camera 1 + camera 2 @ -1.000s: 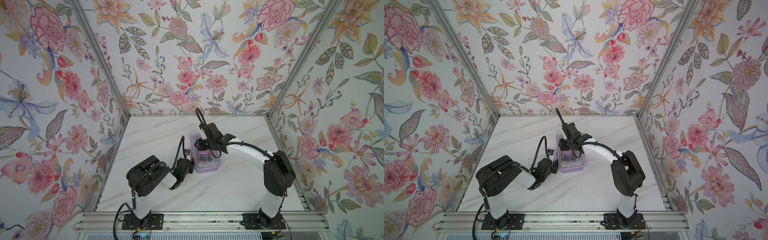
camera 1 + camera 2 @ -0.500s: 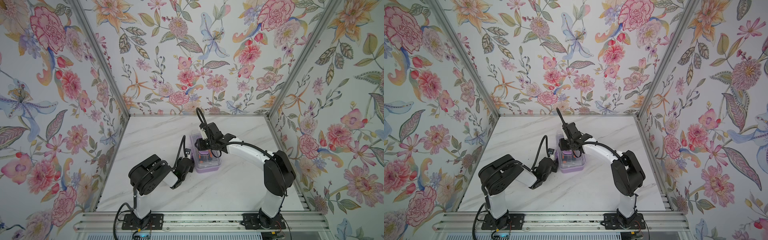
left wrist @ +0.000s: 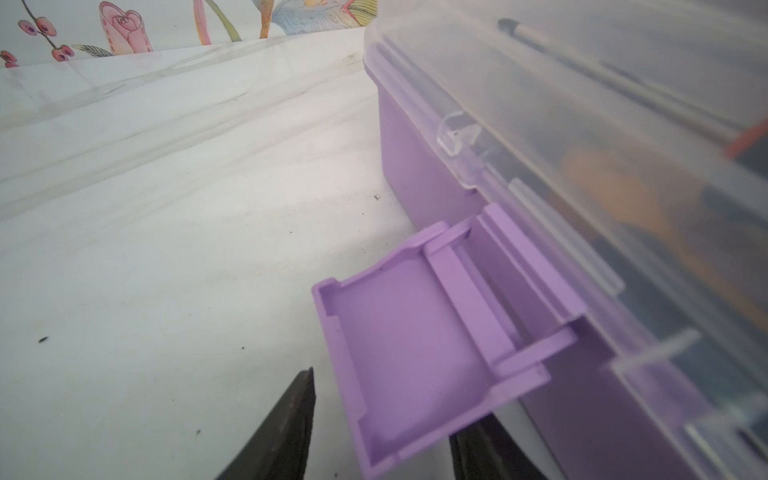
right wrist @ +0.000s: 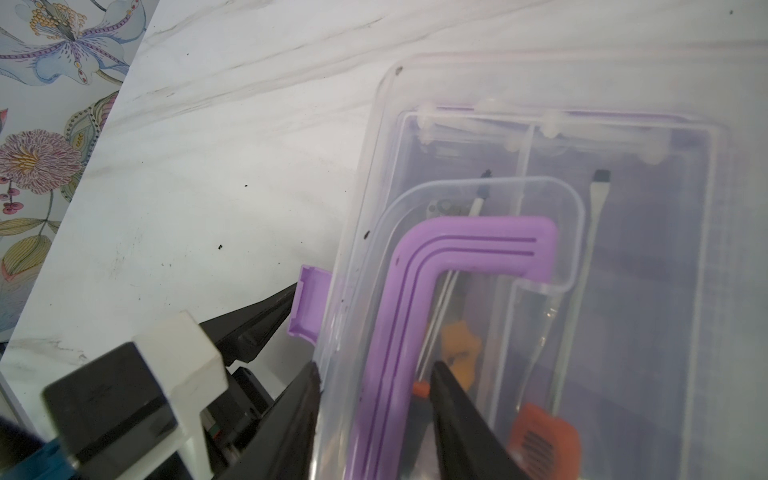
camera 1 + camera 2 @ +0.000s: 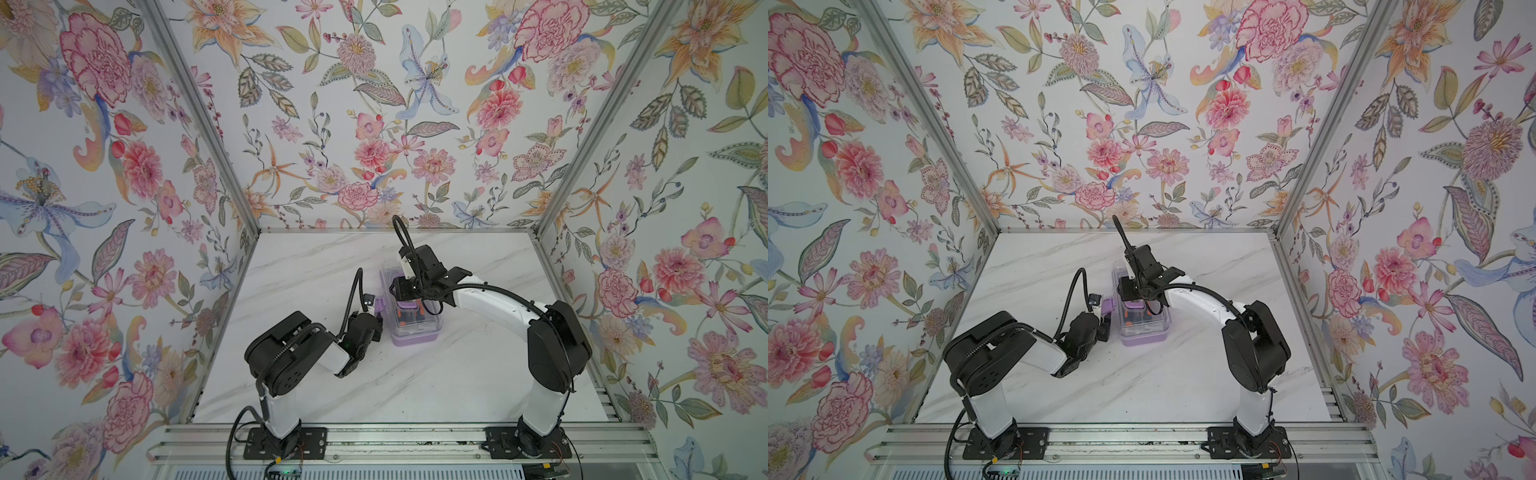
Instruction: Pack the tool kit
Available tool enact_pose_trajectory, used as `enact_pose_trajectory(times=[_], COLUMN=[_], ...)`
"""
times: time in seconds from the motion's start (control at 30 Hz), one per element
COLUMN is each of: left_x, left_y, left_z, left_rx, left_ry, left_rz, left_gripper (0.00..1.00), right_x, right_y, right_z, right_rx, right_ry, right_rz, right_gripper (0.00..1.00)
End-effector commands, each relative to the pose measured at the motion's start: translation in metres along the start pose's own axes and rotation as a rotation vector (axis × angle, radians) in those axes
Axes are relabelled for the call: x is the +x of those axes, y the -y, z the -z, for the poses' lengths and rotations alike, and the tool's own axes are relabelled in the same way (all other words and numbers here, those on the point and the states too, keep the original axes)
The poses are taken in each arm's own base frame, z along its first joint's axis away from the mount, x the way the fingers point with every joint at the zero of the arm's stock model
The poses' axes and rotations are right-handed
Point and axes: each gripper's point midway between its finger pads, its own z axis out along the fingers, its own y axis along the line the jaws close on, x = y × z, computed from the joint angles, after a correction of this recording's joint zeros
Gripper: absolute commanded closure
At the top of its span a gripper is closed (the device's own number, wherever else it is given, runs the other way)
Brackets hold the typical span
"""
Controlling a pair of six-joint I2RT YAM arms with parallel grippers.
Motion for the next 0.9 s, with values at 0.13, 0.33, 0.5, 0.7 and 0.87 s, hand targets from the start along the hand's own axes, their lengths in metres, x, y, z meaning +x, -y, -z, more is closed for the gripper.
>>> enact_pose_trajectory(times=[0.13,0.33,0.5,0.7,0.87], left_x=[-0.021,-0.030,-0.039,-0.053,-0.067], left_y=[-0.012,-0.011,-0.010,-0.006,-0.003], left_z=[0.009,0.013,0.018,0.019,0.021], left_rx=[-0.035,-0.023,-0.014,0.002,0.017], left_ry=[0.046,0.058,0.070,0.084,0.104], left_rz=[0.011,0.043,0.068,0.089,0.103], left_gripper=[0.47,0.47,0.47,0.47,0.47], right_x=[0.030,0.031,0.032,0.035,0.036], right_y=[0.015,0.014,0.013,0.013,0.014], right_z=[-0.008,-0.006,-0.005,-0.005,-0.004], right_rx=[0.050,0.046,0.042,0.036,0.033], right_ry=[-0.101,-0.098,-0.095,-0.095,-0.092], right_rz=[-0.024,-0.023,-0.022,-0.024,-0.024], right_gripper=[0.55,0.55,0.55,0.55,0.56])
